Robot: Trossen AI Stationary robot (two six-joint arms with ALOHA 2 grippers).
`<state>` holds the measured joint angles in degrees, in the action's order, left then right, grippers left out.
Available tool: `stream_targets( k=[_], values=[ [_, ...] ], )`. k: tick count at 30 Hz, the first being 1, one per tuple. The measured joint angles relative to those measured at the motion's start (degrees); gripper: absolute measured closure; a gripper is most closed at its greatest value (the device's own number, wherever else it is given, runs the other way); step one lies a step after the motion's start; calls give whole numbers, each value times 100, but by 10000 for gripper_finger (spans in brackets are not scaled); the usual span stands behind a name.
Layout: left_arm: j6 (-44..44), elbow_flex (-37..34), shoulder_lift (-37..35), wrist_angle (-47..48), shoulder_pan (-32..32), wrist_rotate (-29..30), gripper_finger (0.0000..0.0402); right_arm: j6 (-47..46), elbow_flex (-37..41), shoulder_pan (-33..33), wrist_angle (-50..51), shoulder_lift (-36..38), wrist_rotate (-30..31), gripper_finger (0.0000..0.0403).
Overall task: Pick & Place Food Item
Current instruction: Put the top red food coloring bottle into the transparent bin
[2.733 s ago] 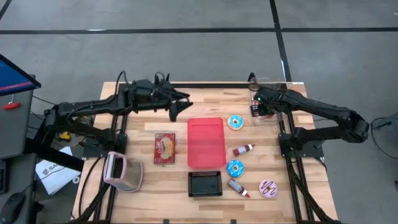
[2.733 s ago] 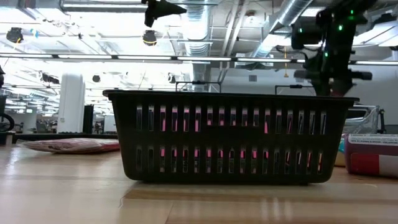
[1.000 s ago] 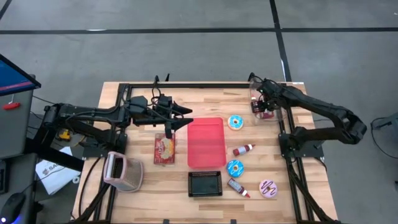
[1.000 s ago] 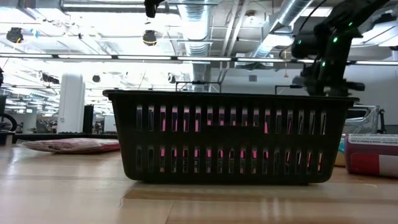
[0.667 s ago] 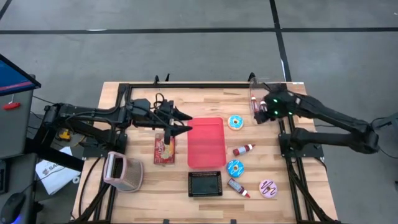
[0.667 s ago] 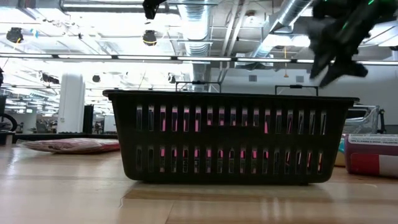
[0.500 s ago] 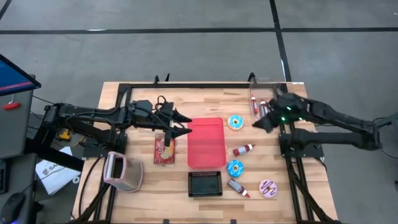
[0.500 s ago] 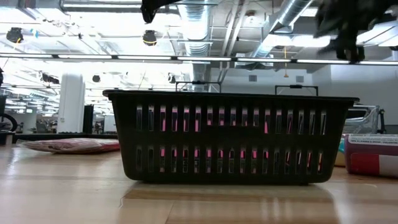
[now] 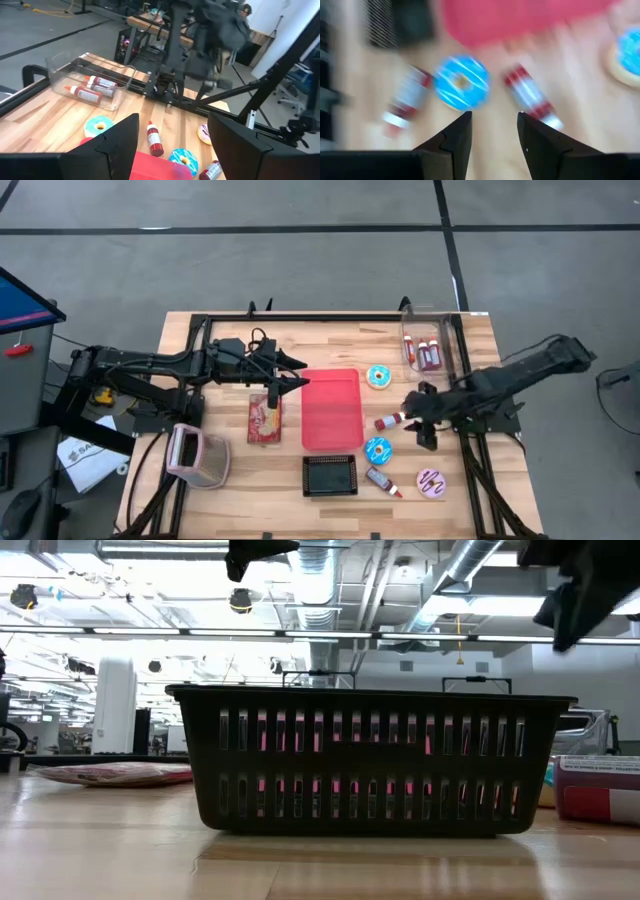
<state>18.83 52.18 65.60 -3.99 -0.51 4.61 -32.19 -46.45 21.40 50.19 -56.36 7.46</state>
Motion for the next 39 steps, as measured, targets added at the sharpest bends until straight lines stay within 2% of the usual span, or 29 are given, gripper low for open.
stream_targets(
  k=[5,9,14,21,31,36,39],
  values=[
    [39,0,0,-4,0,17,170,658,-591,25,1366,-1224,434,248],
    [53,0,0,-4,0,29,170,1391,-759,27,1344,-1673,854,233],
    [53,0,0,-6,0,41,170,2252,-618,-6,974,-1905,801,206],
    [-7,0,0,-4,0,38,170,2489,-85,-271,756,-1817,454,178],
    [-79,0,0,2,0,-12,170,2668,404,-757,99,-2018,147,186],
    [-82,0,1,-3,0,-28,170,2762,435,-996,-85,-2182,139,193],
    [-87,0,2,-6,0,-32,170,2867,462,-1143,-113,-2343,-63,197]
  ],
)
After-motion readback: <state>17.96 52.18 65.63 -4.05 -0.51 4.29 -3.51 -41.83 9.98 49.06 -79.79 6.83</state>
